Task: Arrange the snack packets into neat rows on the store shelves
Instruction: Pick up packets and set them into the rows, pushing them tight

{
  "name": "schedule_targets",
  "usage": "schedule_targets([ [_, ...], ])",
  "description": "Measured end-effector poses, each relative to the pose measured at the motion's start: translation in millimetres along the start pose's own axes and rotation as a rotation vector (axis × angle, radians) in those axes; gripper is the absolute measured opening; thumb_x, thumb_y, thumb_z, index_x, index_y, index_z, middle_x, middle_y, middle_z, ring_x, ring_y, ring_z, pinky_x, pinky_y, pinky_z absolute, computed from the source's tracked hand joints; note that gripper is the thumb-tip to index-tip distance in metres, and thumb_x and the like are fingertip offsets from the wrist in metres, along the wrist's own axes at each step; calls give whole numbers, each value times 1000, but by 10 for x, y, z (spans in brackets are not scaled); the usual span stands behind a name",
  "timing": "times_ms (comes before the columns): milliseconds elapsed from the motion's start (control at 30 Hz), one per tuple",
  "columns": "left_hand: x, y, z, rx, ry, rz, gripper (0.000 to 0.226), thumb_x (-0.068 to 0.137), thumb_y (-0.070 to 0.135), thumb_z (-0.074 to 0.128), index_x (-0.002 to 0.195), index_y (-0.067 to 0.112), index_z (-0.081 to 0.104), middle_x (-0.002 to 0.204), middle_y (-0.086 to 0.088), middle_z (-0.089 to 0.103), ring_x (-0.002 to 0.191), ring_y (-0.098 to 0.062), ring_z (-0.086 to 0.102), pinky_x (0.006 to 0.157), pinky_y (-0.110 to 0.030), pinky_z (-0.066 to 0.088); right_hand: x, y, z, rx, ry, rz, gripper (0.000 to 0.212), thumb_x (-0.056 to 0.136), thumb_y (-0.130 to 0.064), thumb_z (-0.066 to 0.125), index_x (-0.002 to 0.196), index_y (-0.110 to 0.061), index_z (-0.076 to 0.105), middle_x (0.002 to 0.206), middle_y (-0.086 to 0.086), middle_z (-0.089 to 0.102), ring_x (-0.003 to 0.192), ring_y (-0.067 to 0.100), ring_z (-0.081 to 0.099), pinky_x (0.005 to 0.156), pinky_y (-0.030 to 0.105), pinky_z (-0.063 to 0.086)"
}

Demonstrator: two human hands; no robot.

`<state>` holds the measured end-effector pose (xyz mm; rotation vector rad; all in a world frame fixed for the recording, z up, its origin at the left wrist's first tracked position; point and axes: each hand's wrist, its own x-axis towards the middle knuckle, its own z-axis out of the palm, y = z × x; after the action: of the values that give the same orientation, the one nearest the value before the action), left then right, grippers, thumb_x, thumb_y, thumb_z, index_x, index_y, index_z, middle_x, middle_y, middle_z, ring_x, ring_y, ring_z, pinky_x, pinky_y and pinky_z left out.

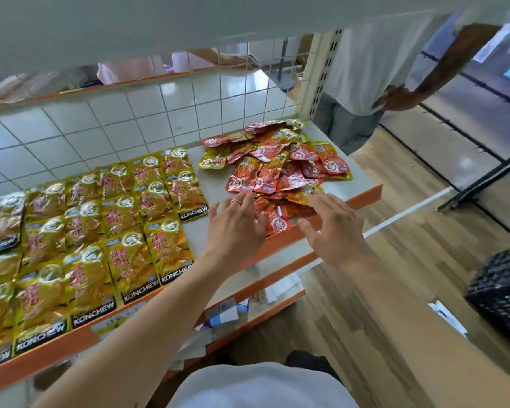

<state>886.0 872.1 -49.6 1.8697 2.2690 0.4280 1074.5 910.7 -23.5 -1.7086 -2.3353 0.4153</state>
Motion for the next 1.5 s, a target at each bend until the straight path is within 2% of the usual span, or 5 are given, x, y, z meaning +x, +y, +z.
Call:
schedule_targets([
  [433,303,353,27,-126,82,-256,64,80,46,73,132,15,52,116,-11,61,108,-32,58,92,-41,44,805,235,-16,-134,-157,-297,84,93,-40,64,159,-24,13,135,5,56,127,29,46,104,45,35],
  [767,-63,417,74,-129,260,-233,55,72,41,78,112,7,62,97,-12,66,87,-29,63,77,-35,51,1012,875,-189,142,21,-677,65,89,-2,67,148,-23,48,95,12,73,80,32,67,65,42,58],
  [933,-426,449,-86,-853,303,-605,66,61,62,62,108,16,67,95,-5,73,77,-12,70,62,-23,53,870,807,-234,717,-270,-346,40,91,3,64,122,-22,66,108,-7,71,103,15,64,87,14,50],
  [1167,-777,628,-212,-1932,393,-699,38,87,42,56,102,10,71,88,-12,72,67,-23,68,46,-25,50,749,365,-183,1198,-726,1,30,83,-6,66,108,-21,66,95,4,76,91,29,71,89,47,54],
  [1500,-1425,366,-326,-1400,759,-897,17,83,2,75,98,2,67,79,-11,72,69,-25,70,56,-24,54,425,-520,44,1145,-851,-164,13,96,-14,64,107,-20,65,100,4,76,91,24,73,86,44,58],
])
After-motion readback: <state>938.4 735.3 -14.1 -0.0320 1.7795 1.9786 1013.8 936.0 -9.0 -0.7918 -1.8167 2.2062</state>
